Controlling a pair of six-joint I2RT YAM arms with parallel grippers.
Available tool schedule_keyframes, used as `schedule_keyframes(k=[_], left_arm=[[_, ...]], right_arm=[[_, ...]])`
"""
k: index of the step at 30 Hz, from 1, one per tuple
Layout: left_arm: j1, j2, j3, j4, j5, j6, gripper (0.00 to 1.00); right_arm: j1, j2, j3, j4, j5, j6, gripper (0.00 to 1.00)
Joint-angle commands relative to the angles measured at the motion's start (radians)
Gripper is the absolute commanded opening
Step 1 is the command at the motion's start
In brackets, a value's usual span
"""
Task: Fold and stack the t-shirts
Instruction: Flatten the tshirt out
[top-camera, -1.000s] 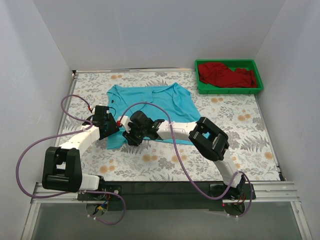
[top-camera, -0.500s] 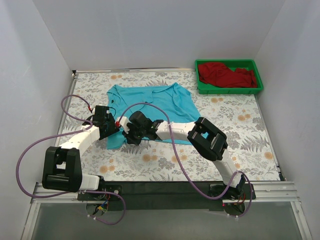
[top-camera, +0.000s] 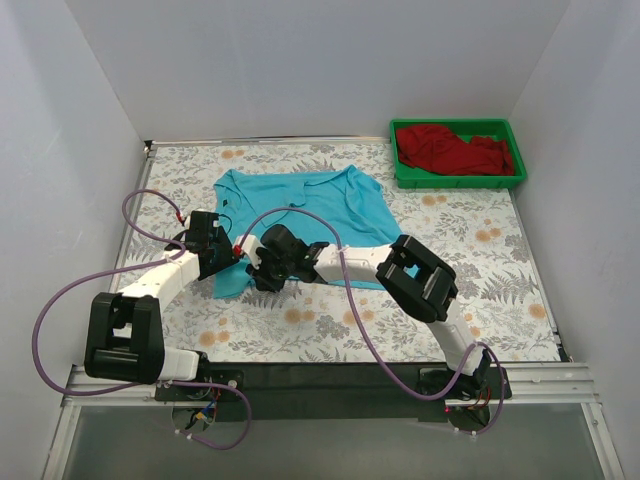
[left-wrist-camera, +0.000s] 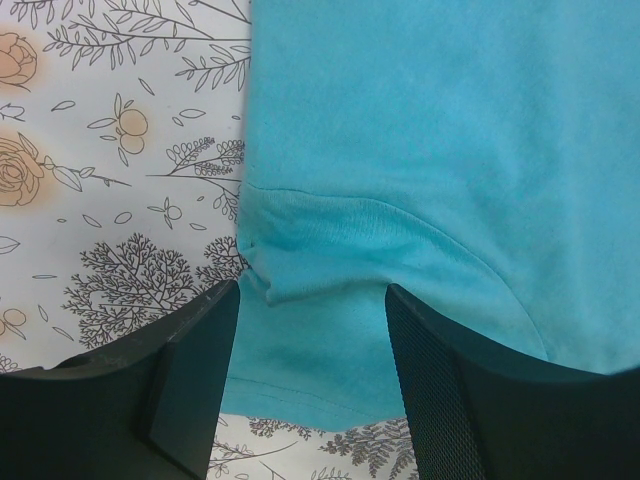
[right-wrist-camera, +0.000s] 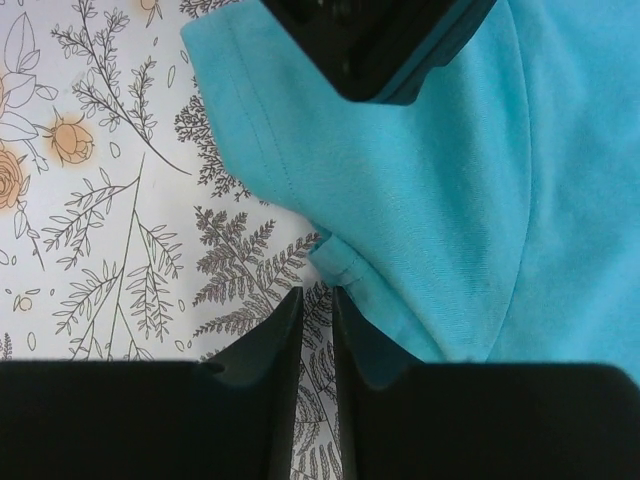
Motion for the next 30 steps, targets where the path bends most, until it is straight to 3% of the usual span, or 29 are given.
schedule_keyframes(k=[1, 22, 25, 30], left_arm=[[-0.001, -0.007, 0.015, 0.013, -0.004, 0.005, 0.56], [-0.001, 0.004, 0.016, 0.013, 0.003, 0.007, 0.57], [-0.001, 0.002, 0.016, 0.013, 0.001, 0.007, 0.57], [-0.001, -0.002, 0.016, 0.011, -0.004, 0.008, 0.57]], right_arm=[[0.007, -0.072, -0.009, 0.049, 0.024, -0.015, 0.22], [0.007, 0.009, 0.035, 0.031, 0.017, -0.032, 0.24], [0.007, 0.021, 0.034, 0.017, -0.017, -0.032, 0.21], [0.007, 0.000, 0.005, -0.003, -0.035, -0.041, 0.01]])
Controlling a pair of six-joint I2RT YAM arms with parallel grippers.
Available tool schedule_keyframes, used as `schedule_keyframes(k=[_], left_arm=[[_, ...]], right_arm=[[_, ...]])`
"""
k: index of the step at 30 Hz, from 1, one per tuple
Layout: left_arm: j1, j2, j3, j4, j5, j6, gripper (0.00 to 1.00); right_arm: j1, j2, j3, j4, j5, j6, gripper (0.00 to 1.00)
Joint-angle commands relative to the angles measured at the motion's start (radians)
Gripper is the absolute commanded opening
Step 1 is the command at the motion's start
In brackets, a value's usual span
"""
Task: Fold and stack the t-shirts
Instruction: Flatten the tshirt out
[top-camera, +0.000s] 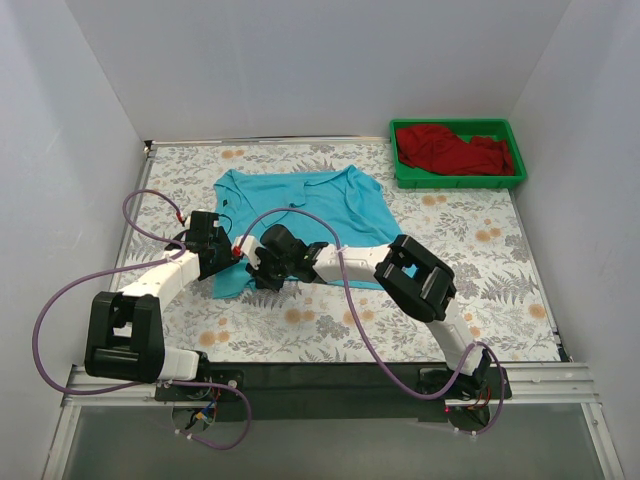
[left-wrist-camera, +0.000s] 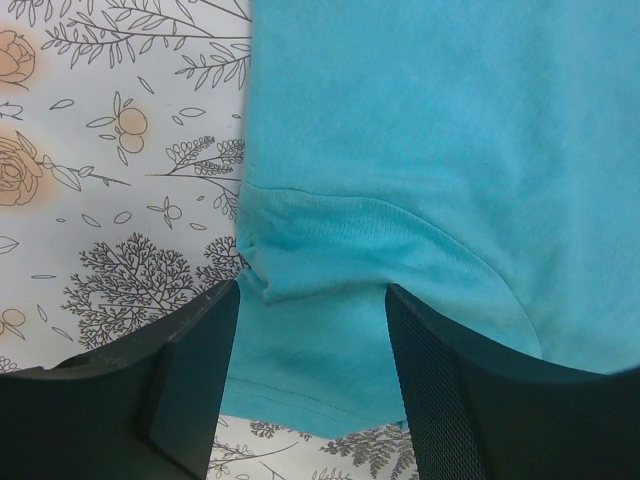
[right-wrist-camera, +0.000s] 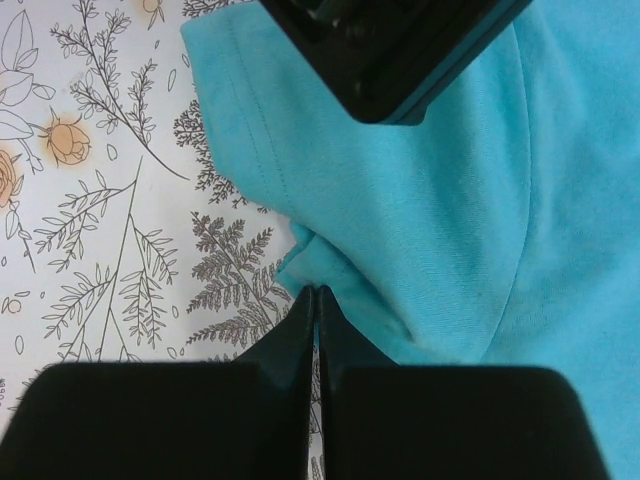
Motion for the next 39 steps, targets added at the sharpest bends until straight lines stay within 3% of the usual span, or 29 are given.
schedule_keyframes(k=[1, 19, 22, 23, 24, 27, 32, 39], left_arm=[[-0.001, -0.009, 0.016, 0.013, -0.005, 0.006, 0.57], [-0.001, -0.018, 0.012, 0.003, -0.011, 0.006, 0.58], [-0.001, -0.038, 0.003, -0.015, -0.010, -0.008, 0.60], [-0.001, -0.064, -0.001, -0.026, -0.005, -0.017, 0.61], [-0.001, -0.079, -0.001, -0.036, 0.003, -0.037, 0.63], [-0.001, -0.159, -0.011, -0.073, 0.035, -0.073, 0.64], [-0.001, -0.204, 0.034, -0.073, 0.064, -0.089, 0.65], [-0.003, -0.035, 0.171, -0.058, 0.144, -0.086, 0.65]], right_arm=[[0.007, -0.018, -0.007, -0.027, -0.041, -0.015, 0.01], [0.001, -0.127, -0.010, -0.371, -0.248, -0.170, 0.01], [0.001, -0.151, -0.018, -0.393, -0.260, -0.164, 0.19], [0.001, -0.176, -0.021, -0.397, -0.257, -0.156, 0.32], [0.001, -0.193, -0.027, -0.403, -0.254, -0.153, 0.38], [-0.002, -0.268, -0.056, -0.405, -0.196, -0.124, 0.52], [-0.047, -0.406, -0.168, -0.402, 0.005, -0.014, 0.50], [-0.350, -0.601, -0.394, -0.388, 0.245, 0.256, 0.51]])
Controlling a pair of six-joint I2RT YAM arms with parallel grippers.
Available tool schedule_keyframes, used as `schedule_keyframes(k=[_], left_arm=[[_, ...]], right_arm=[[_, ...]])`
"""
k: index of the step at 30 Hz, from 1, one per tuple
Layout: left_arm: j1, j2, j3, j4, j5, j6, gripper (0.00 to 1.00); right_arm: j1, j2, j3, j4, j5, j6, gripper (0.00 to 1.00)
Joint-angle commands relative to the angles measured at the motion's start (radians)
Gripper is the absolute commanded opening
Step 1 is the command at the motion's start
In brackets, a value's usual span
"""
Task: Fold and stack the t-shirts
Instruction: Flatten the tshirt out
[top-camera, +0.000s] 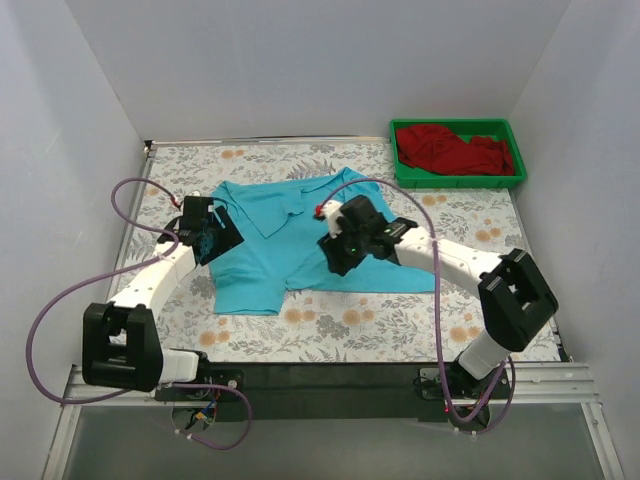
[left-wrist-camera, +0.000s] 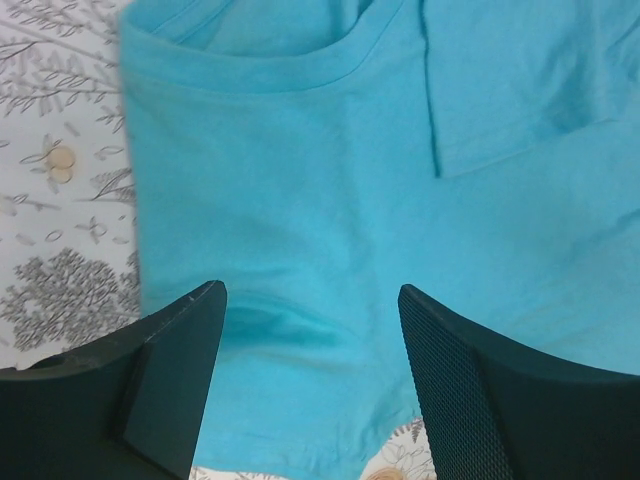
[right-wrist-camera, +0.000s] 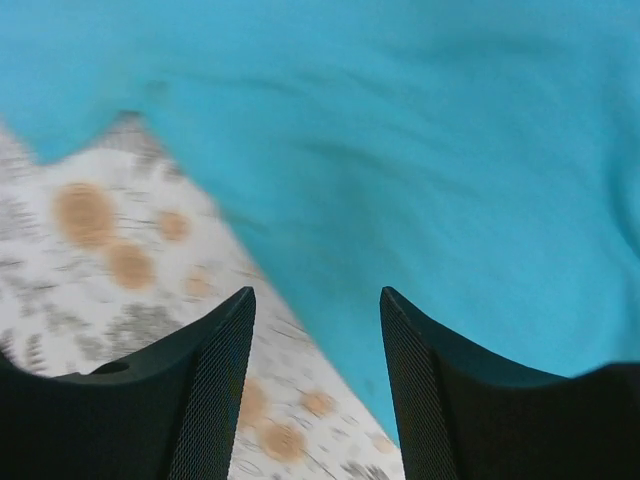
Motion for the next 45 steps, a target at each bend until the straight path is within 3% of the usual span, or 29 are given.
schedule_keyframes(k=[1, 6, 11, 21, 29, 32, 36, 39, 45], left_arm=[[-0.003, 0.081, 0.072, 0.013, 0.068, -0.010, 0.64], [-0.007, 0.179, 0.080, 0.013, 0.099, -0.034, 0.64], [-0.010, 0.193, 0.008, 0.015, 0.097, -0.082, 0.64], [-0.009, 0.115, -0.168, -0.094, 0.042, -0.243, 0.63], [-0.009, -0.094, -0.242, -0.215, 0.003, -0.311, 0.62], [-0.009, -0.127, -0.189, -0.215, -0.009, -0.277, 0.65], [-0.009, -0.132, -0.103, -0.221, -0.051, -0.176, 0.69], [-0.009, -0.167, -0.072, -0.183, -0.111, -0.133, 0.69], [-0.009, -0.227, -0.137, -0.041, -0.156, -0.012, 0.70]], right_arm=[[-0.153, -0.112, -0.140, -0.008, 0.147, 0.198, 0.51], [-0.307, -0.201, -0.289, 0.010, 0.147, 0.275, 0.52], [-0.362, -0.221, -0.384, 0.038, 0.127, 0.335, 0.52], [-0.396, -0.217, -0.496, 0.047, 0.069, 0.401, 0.52], [-0.390, -0.318, -0.553, -0.006, 0.041, 0.385, 0.54], [-0.315, -0.367, -0.476, -0.013, 0.040, 0.313, 0.54], [-0.119, -0.359, -0.356, 0.036, 0.037, 0.256, 0.52], [-0.002, -0.286, -0.261, 0.122, -0.035, 0.201, 0.50], [0.220, 0.007, -0.024, 0.167, -0.163, 0.070, 0.34]])
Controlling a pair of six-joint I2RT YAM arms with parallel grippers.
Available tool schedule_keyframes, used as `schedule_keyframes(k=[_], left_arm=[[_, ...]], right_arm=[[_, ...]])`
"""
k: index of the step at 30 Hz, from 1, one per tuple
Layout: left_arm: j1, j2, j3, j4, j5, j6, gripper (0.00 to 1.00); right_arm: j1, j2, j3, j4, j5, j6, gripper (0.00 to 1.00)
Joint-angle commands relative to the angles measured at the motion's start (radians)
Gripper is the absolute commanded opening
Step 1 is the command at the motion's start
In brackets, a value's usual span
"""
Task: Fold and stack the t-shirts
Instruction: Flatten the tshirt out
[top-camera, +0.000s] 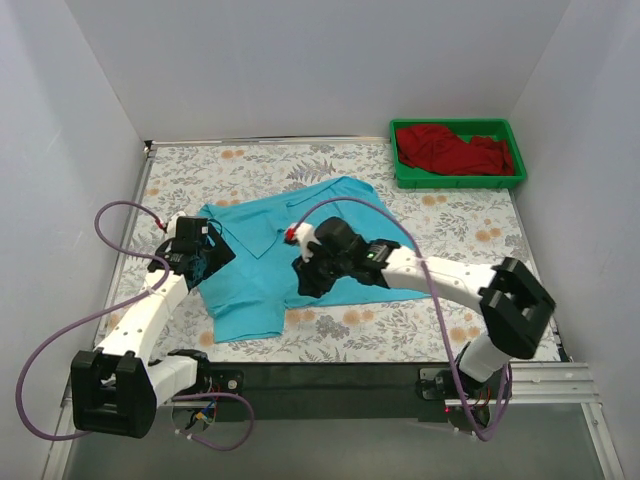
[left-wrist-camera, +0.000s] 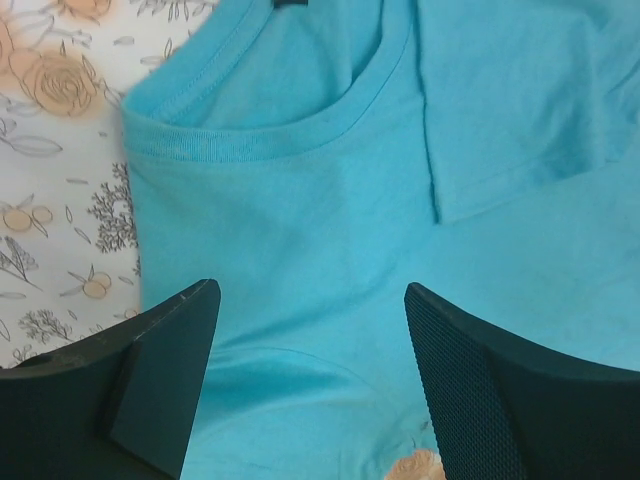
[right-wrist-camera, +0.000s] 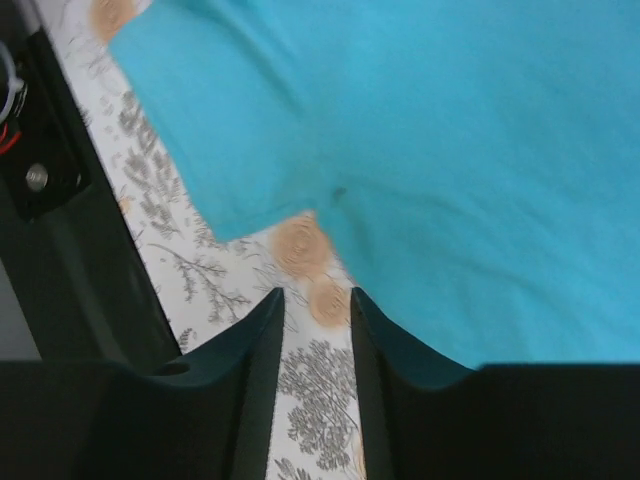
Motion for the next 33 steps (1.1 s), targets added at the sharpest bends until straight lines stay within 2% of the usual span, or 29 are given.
schedule_keyframes(k=[1, 6, 16, 25, 33], left_arm=[[-0.004, -0.045, -0.044, 0.131, -0.060, 0.101, 0.70], [-0.004, -0.069, -0.104, 0.243, -0.083, 0.129, 0.70], [-0.002, -0.071, -0.099, 0.233, -0.129, 0.120, 0.70], [-0.002, -0.051, -0.090, 0.219, -0.153, 0.120, 0.70], [-0.002, -0.045, -0.092, 0.219, -0.144, 0.120, 0.70]], right_arm=[[0.110, 0.163, 0.137, 0.037, -0.101, -0.131, 0.31], [0.213, 0.332, 0.298, 0.035, -0.141, -0.211, 0.29], [0.251, 0.587, 0.502, -0.064, -0.136, -0.323, 0.29], [0.284, 0.567, 0.438, -0.222, -0.159, -0.411, 0.28], [0.298, 0.520, 0.370, -0.287, -0.222, -0.443, 0.28]])
